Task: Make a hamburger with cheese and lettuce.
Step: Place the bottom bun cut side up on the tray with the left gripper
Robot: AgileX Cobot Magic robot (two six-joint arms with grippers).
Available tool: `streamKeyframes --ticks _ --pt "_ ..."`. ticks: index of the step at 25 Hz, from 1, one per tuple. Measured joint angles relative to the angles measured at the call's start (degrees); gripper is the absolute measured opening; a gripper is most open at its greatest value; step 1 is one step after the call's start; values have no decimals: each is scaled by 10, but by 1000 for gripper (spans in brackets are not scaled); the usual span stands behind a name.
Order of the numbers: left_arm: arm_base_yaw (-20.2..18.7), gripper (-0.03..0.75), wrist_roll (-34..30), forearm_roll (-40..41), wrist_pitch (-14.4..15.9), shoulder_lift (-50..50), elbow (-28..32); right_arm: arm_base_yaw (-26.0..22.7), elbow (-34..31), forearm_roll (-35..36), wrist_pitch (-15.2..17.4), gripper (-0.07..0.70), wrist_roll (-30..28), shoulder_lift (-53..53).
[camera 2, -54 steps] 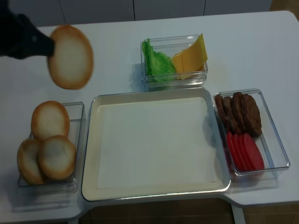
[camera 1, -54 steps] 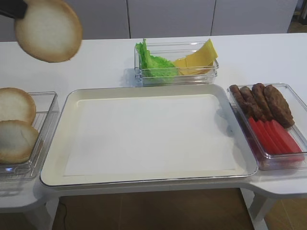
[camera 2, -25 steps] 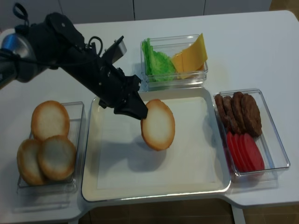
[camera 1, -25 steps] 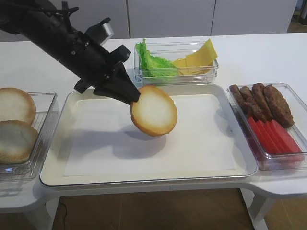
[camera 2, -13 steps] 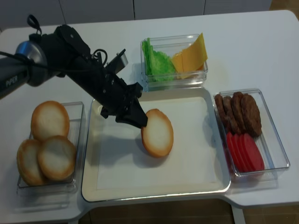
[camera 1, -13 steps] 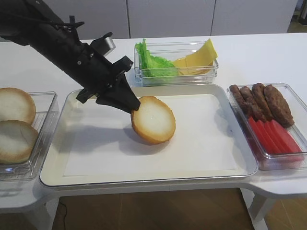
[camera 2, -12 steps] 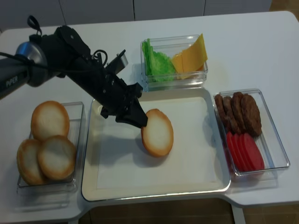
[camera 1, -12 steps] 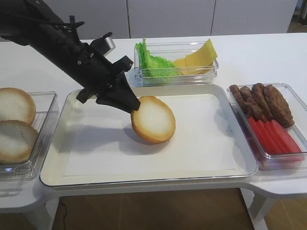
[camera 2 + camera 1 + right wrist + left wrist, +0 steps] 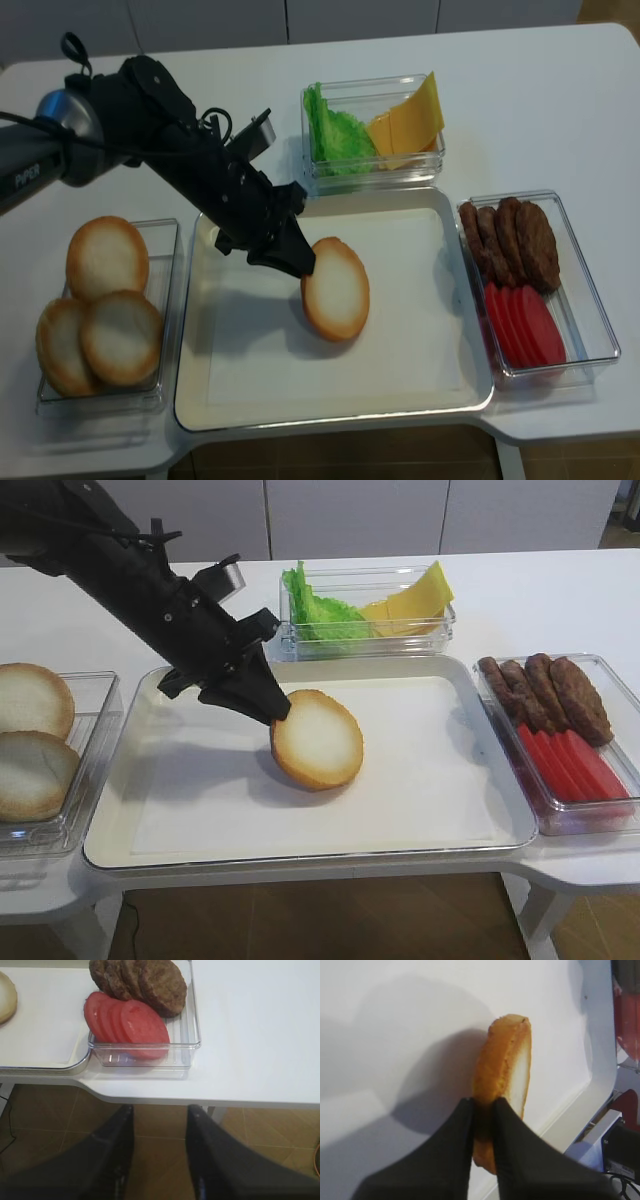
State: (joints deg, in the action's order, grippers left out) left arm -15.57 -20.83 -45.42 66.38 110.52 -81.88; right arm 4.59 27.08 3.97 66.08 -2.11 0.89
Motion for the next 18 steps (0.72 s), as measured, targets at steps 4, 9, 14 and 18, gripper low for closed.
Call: streamKeyframes --ticks 4,9,14,18 --pt "-3 99 1 9 0 0 0 0 0 0 0 250 0 0" --pt "-3 187 1 9 -11 0 0 0 0 0 0 233 0 0" --pt "-3 368 0 9 -16 0 0 0 0 0 0 228 0 0" --pt "-3 508 -10 9 -16 0 -7 0 0 0 0 227 1 0"
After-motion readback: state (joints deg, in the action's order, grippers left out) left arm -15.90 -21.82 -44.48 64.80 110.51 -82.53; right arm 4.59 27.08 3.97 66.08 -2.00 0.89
